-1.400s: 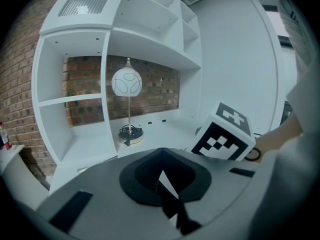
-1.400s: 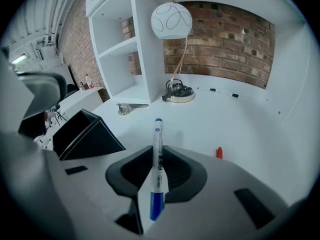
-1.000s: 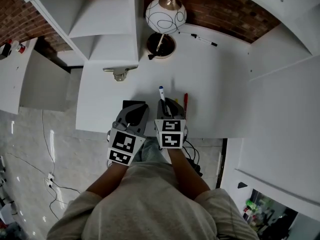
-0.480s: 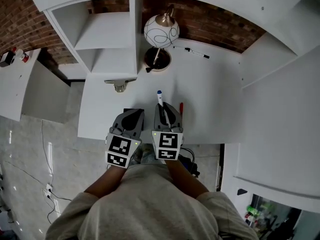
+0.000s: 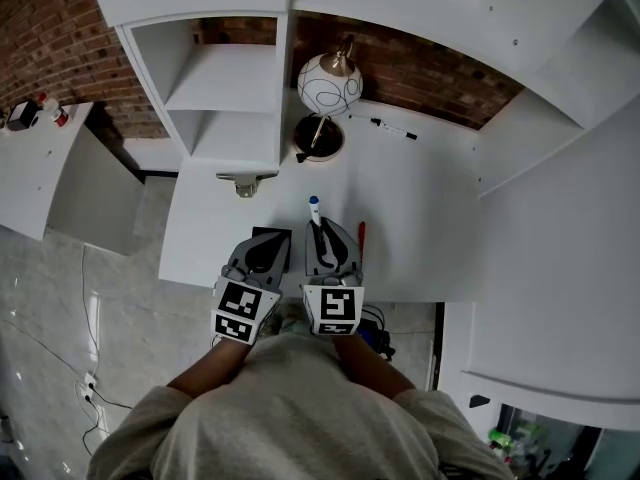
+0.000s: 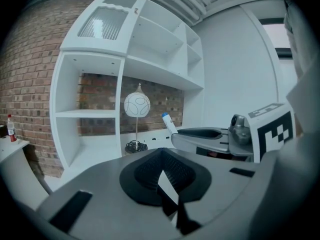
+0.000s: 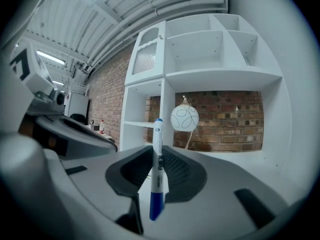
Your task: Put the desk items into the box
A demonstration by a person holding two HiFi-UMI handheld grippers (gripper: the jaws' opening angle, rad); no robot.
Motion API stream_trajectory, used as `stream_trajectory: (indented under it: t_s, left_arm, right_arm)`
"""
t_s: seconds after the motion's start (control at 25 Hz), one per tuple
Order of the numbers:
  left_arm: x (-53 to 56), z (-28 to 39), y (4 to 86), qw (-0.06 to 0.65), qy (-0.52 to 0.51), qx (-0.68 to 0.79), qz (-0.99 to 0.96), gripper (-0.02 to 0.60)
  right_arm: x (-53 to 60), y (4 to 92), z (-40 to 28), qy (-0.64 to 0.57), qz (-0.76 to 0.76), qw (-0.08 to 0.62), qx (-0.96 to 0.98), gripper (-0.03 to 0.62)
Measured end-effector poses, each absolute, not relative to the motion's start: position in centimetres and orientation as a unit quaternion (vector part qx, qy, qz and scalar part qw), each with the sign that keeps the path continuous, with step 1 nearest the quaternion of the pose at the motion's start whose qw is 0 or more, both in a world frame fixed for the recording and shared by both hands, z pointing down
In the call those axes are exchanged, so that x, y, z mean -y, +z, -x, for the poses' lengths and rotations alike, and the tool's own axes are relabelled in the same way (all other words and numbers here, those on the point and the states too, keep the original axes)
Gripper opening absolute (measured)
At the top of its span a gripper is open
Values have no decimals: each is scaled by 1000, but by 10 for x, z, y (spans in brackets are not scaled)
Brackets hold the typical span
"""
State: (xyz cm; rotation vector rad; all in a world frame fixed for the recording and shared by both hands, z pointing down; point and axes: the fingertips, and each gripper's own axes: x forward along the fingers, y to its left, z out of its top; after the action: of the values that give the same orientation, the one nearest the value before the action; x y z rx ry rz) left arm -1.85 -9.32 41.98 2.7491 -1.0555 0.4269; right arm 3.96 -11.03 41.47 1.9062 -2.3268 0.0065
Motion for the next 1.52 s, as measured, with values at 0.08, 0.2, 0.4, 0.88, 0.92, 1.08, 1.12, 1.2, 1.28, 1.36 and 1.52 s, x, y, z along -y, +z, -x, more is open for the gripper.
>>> stream_trajectory:
  t_s: [0.08,0.2,0.4,0.88,0.92,1.08,1.12,1.2,1.28,1.36,1.52]
  left_arm:
    - [92,22,419,82,142,357,-919,3]
    - [92,30,420,84,141,366,-916,3]
    - [93,45,421,85,142,384,-909,3]
    - [95,78,423,88,145,415,-894,3]
    - [95,80,423,88,145,417,-893,3]
    - [96,87,422,88,147,424,-889,3]
    - [97,89,423,89,147,426,-888,3]
    - [98,93,424,90,148,430,-886,3]
    - [99,95,426,92,151,432,-885,3]
    - [100,97,428,93,152,433,-883,3]
    - [101,100,432,97,155,437,-881,4]
  right_arm:
    - [108,412,-34,0,-625,58,778,77]
    - [107,411,-25,1,-614,49,788,77]
    - [111,412,-12,0,-603,40,797,77]
    - [121,415,27,11,-572,23,820,77]
    - [121,415,30,13,-569,23,822,77]
    - [124,416,39,14,-560,20,828,78]
    - [125,416,42,14,-558,19,830,77]
    - [127,419,46,15,-553,19,833,77]
    - [128,426,50,19,-549,24,835,78]
    - [130,437,51,28,-547,33,836,77]
    - [134,455,52,47,-543,47,837,77]
